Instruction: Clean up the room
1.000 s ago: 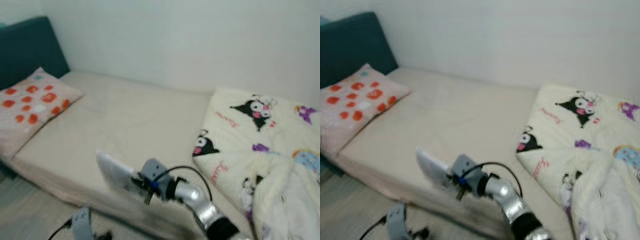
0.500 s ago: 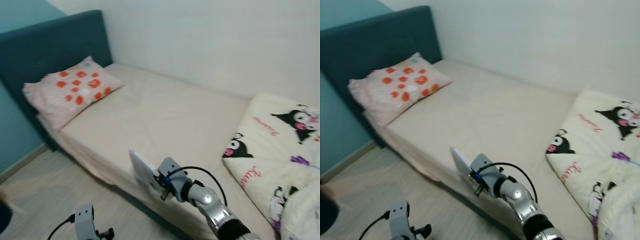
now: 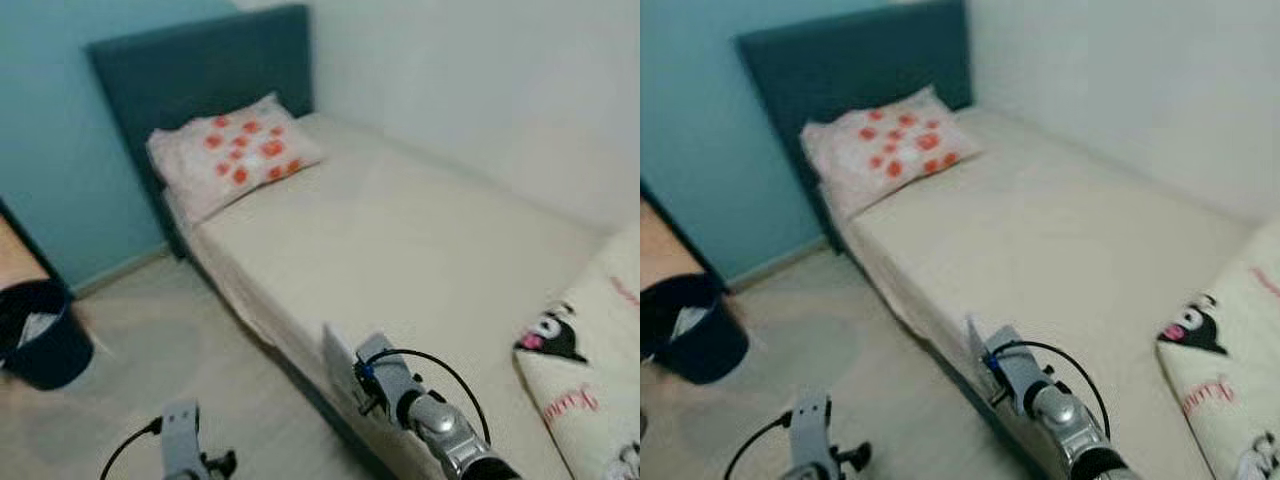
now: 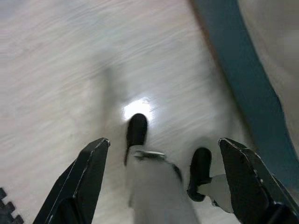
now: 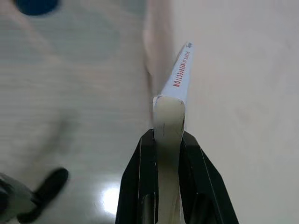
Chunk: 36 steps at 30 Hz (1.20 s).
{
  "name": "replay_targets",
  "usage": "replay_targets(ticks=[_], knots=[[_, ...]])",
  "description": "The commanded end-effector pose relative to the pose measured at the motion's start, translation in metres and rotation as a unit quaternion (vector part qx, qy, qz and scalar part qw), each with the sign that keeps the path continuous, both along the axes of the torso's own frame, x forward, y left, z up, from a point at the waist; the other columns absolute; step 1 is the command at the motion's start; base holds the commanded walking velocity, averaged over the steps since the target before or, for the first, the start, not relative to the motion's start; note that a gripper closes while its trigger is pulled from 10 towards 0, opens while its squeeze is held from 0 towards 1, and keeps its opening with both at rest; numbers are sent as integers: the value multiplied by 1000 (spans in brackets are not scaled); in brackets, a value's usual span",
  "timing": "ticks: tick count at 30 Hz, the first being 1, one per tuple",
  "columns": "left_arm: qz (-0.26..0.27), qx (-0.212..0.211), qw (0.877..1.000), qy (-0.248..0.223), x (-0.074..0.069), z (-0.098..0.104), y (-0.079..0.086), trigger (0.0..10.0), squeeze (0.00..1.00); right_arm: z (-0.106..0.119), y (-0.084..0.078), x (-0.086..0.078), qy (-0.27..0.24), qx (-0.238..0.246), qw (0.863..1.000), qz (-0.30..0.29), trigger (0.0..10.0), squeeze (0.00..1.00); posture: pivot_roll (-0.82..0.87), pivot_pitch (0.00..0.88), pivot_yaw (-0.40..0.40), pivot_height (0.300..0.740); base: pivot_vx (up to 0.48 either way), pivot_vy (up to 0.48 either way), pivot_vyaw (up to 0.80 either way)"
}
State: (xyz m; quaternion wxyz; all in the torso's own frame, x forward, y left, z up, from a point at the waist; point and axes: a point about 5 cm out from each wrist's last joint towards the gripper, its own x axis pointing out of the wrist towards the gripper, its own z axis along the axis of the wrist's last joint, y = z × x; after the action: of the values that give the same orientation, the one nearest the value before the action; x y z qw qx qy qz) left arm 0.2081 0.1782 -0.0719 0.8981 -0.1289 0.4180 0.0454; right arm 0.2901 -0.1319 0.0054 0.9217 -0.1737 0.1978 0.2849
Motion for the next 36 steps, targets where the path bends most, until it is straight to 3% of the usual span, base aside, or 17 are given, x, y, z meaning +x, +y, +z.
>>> replay_targets(ticks=[1,6,12,18,25,36], knots=[[-5,7,1000,8,-4,-2,3,10000,0,2,8,0,-11,10,1000,16,10000,0,-182,79,12,740,0,0,781],[-9,3,1000,7,-5,-3,2,10000,0,2,10,0,-12,6,1000,17,10000,0,-181,79,11,740,129,0,781],[-13,3,1000,7,-6,-3,1,10000,0,3,6,3,-18,18,1000,-11,10000,0,-182,80,13,740,472,0,0],[-14,6,1000,7,-6,-3,3,10000,0,4,9,2,-25,13,1000,11,10000,0,-179,80,20,740,480,0,783],[-15,6,1000,6,-5,-2,3,10000,0,4,8,3,-23,18,1000,-3,10000,0,-181,82,21,740,480,0,756],[-24,2,1000,7,-6,-3,0,10000,0,3,4,4,-24,17,999,-27,10000,0,-185,86,21,740,480,0,0]])
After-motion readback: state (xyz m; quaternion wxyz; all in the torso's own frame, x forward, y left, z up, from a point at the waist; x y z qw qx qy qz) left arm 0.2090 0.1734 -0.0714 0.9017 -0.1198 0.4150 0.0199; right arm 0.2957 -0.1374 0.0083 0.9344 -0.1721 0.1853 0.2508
